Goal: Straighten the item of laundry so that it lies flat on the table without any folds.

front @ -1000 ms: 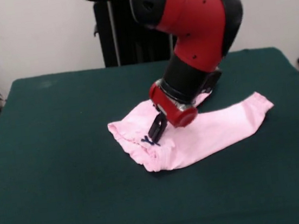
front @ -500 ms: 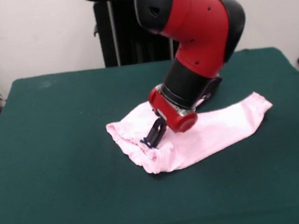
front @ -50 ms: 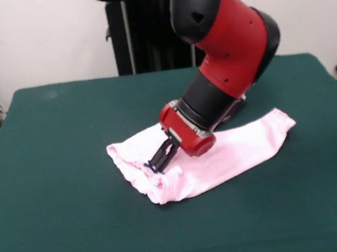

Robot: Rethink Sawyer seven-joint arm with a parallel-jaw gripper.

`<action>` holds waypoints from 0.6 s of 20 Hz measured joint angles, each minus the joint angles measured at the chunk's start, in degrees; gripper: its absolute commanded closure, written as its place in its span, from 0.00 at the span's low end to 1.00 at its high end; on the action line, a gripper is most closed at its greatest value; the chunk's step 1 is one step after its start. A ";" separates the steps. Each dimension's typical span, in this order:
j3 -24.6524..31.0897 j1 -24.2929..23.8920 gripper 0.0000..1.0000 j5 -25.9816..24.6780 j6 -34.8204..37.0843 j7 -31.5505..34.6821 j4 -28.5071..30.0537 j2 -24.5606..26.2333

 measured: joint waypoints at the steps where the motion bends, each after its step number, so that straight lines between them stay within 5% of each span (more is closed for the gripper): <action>1: -0.95 0.53 1.00 0.17 0.00 0.00 -0.44 0.90; 12: -8.54 2.46 1.00 2.98 -0.01 0.00 -2.48 7.26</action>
